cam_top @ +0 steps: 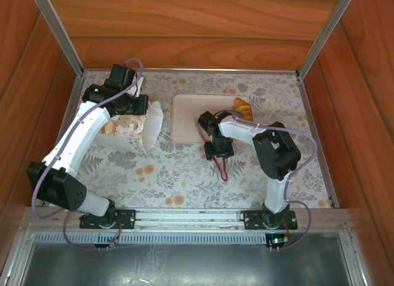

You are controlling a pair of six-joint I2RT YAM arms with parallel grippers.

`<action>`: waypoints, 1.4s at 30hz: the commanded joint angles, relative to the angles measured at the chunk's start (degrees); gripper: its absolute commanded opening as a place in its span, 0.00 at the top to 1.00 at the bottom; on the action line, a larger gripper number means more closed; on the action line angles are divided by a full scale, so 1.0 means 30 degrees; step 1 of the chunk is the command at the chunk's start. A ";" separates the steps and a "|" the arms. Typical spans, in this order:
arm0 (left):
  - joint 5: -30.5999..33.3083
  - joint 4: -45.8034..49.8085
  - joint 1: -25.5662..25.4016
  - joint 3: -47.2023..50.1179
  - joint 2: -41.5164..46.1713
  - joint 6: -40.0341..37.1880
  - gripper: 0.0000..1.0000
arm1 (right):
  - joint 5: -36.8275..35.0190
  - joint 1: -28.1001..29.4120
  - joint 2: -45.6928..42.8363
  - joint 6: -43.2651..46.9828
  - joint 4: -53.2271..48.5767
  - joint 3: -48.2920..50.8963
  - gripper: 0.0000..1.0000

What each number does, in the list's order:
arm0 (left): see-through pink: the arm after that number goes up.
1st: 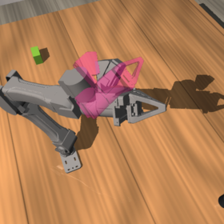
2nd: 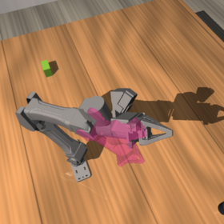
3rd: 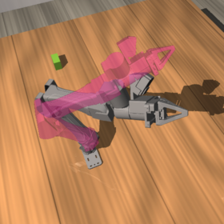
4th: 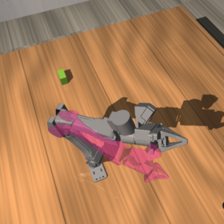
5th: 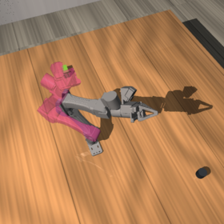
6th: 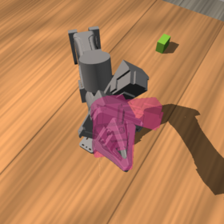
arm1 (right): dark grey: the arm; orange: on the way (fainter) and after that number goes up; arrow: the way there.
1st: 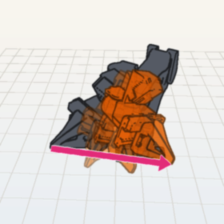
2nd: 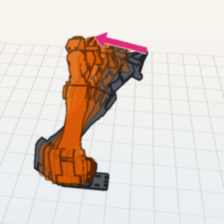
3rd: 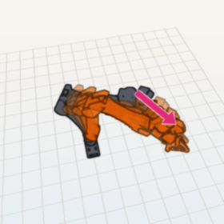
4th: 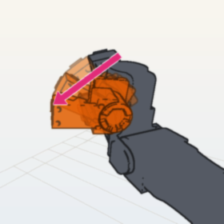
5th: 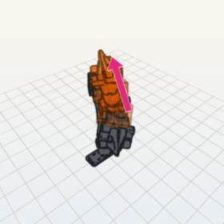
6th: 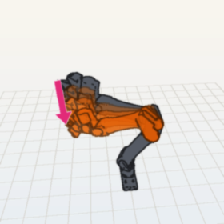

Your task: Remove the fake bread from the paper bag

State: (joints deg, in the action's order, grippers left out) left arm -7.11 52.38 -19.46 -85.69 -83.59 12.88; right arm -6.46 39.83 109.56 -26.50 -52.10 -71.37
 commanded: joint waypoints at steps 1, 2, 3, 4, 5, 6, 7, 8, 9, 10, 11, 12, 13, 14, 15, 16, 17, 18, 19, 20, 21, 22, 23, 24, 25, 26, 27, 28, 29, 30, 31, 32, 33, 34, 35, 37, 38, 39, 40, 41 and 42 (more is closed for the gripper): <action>0.0314 -0.0090 0.0188 0.0030 0.0340 -0.0076 1.00 | -0.0207 0.0169 -0.0546 -0.0288 -0.0721 0.0806 0.31; 0.0252 -0.0098 0.0189 -0.0008 0.0326 -0.0076 1.00 | -0.0334 0.0173 -0.0546 -0.0192 -0.0655 0.0822 0.31; 0.0205 -0.0099 0.0188 -0.0045 0.0270 -0.0061 1.00 | -0.0366 0.0173 -0.0395 0.0058 -0.0579 0.0827 0.31; 0.0140 -0.0102 0.0185 -0.0073 0.0235 -0.0047 1.00 | -0.0316 0.0184 -0.0118 0.0363 -0.0431 0.0823 0.31; 0.0100 -0.0109 0.0185 -0.0060 0.0205 -0.0047 1.00 | -0.0362 0.0171 0.0204 0.0492 -0.0391 0.0739 0.31; 0.0055 -0.0101 0.0189 -0.0074 0.0197 -0.0032 1.00 | -0.0504 0.0179 0.0578 0.0639 -0.0267 0.0690 0.31; 0.0056 -0.0088 0.0174 -0.0071 0.0208 -0.0018 1.00 | -0.0668 0.0156 0.0919 0.0758 -0.0040 0.0705 0.31; 0.0032 -0.0095 0.0171 -0.0064 0.0228 -0.0018 1.00 | -0.0800 0.0146 0.1145 0.0827 0.0154 0.0660 0.31; 0.0043 -0.0099 0.0179 -0.0063 0.0209 -0.0003 1.00 | -0.0795 0.0071 0.1312 0.0857 0.0448 0.0620 0.31; 0.0045 -0.0098 0.0187 -0.0062 0.0215 0.0004 1.00 | -0.0597 -0.0026 0.1415 0.0916 0.0755 0.0567 0.31; 0.0042 -0.0091 0.0170 -0.0061 0.0227 0.0004 1.00 | -0.0529 -0.0152 0.1438 0.0978 0.0947 0.0465 0.30; 0.0047 -0.0090 0.0178 -0.0069 0.0236 0.0012 1.00 | -0.0513 -0.0244 0.1449 0.1025 0.1086 0.0299 0.30; 0.0052 -0.0090 0.0189 -0.0071 0.0229 0.0030 1.00 | -0.0488 -0.0345 0.1421 0.1105 0.1163 0.0084 0.29; 0.0031 -0.0095 0.0178 -0.0081 0.0235 0.0041 1.00 | -0.0506 -0.0452 0.1383 0.1207 0.1179 -0.0112 0.29; 0.0030 -0.0094 0.0167 -0.0063 0.0232 0.0023 1.00 | -0.0570 -0.0518 0.1316 0.1280 0.1190 -0.0313 0.28; 0.0050 -0.0114 0.0187 -0.0086 0.0209 0.0041 1.00 | -0.0550 -0.0617 0.1325 0.1372 0.1193 -0.0509 0.28; 0.0054 -0.0095 0.0167 -0.0075 0.0229 0.0041 1.00 | -0.0445 -0.0702 0.1304 0.1463 0.1246 -0.0699 0.28; 0.0031 -0.0089 0.0185 -0.0074 0.0231 0.0063 1.00 | -0.0369 -0.0836 0.1318 0.1523 0.1277 -0.0889 0.27; 0.0054 -0.0094 0.0181 -0.0067 0.0204 0.0054 1.00 | -0.0342 -0.0933 0.1331 0.1545 0.1301 -0.1059 0.27; 0.0038 -0.0094 0.0189 -0.0072 0.0193 0.0070 1.00 | -0.0268 -0.0993 0.1376 0.1557 0.1385 -0.1172 0.27; 0.0028 -0.0089 0.0185 -0.0066 0.0192 0.0070 1.00 | -0.0251 -0.1062 0.1412 0.1552 0.1450 -0.1261 0.27; 0.0010 -0.0089 0.0173 -0.0059 0.0185 0.0069 1.00 | -0.0251 -0.1096 0.1556 0.1545 0.1349 -0.1394 0.27; 0.0024 -0.0108 0.0177 -0.0040 0.0211 0.0070 1.00 | -0.0286 -0.1127 0.1742 0.1539 0.1243 -0.1489 0.27; 0.0029 -0.0091 0.0178 -0.0008 0.0260 0.0070 1.00 | -0.0363 -0.1144 0.1953 0.1461 0.1119 -0.1492 0.27; 0.0059 -0.0094 0.0173 0.0020 0.0294 0.0070 1.00 | -0.0406 -0.1133 0.2170 0.1424 0.1020 -0.1411 0.28; 0.0103 -0.0108 0.0182 0.0050 0.0304 0.0070 1.00 | -0.0397 -0.1141 0.2280 0.1321 0.1018 -0.1259 0.28; 0.0144 -0.0097 0.0185 0.0084 0.0346 0.0056 1.00 | -0.0335 -0.1125 0.2330 0.1184 0.1068 -0.1004 0.28; 0.0197 -0.0110 0.0168 0.0123 0.0383 0.0041 1.00 | -0.0226 -0.1142 0.2278 0.1113 0.1294 -0.0653 0.29; 0.0203 -0.0095 0.0194 0.0136 0.0383 0.0048 1.00 | -0.0222 -0.1139 0.2220 0.1029 0.1492 -0.0396 0.30; 0.0221 -0.0109 0.0186 0.0144 0.0354 0.0037 1.00 | -0.0249 -0.1136 0.2159 0.0904 0.1717 -0.0076 0.30; 0.0220 -0.0093 0.0189 0.0106 0.0332 0.0041 1.00 | -0.0340 -0.1143 0.2121 0.0866 0.1807 0.0103 0.32; 0.0179 -0.0087 0.0185 0.0084 0.0297 0.0019 1.00 | -0.0430 -0.1149 0.2019 0.0865 0.1805 0.0161 0.34; 0.0139 -0.0093 0.0186 0.0021 0.0272 0.0041 1.00 | -0.0444 -0.1121 0.1832 0.0907 0.1706 0.0158 0.36; 0.0116 -0.0093 0.0165 -0.0012 0.0265 0.0069 1.00 | -0.0426 -0.1104 0.1590 0.0977 0.1500 0.0084 0.38; 0.0119 -0.0087 0.0189 -0.0045 0.0268 0.0070 1.00 | -0.0436 -0.1092 0.1141 0.1077 0.1269 0.0004 0.39; 0.0094 -0.0113 0.0187 -0.0134 0.0265 0.0069 1.00 | -0.0254 -0.1069 -0.0158 0.1291 0.0703 -0.0251 0.42; 0.0130 -0.0101 0.0189 -0.0170 0.0293 0.0056 1.00 | -0.0130 -0.1045 -0.0838 0.1419 0.0486 -0.0359 0.43; 0.0140 -0.0093 0.0178 -0.0164 0.0308 0.0070 1.00 | 0.0118 -0.1057 -0.1567 0.1568 0.0224 -0.0508 0.45; 0.0153 -0.0101 0.0170 -0.0158 0.0343 0.0067 1.00 | 0.0331 -0.1076 -0.2322 0.1710 -0.0038 -0.0692 0.46; 0.0152 -0.0103 0.0173 -0.0155 0.0381 0.0068 1.00 | 0.0444 -0.1070 -0.2858 0.1789 -0.0226 -0.0850 0.46; 0.0154 -0.0091 0.0182 -0.0175 0.0383 0.0070 1.00 | 0.0486 -0.1069 -0.3367 0.1882 -0.0498 -0.1112 0.46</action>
State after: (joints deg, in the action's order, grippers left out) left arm -7.18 52.25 -19.46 -85.62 -83.55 12.91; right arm -5.69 36.71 106.04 -22.15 -50.17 -72.82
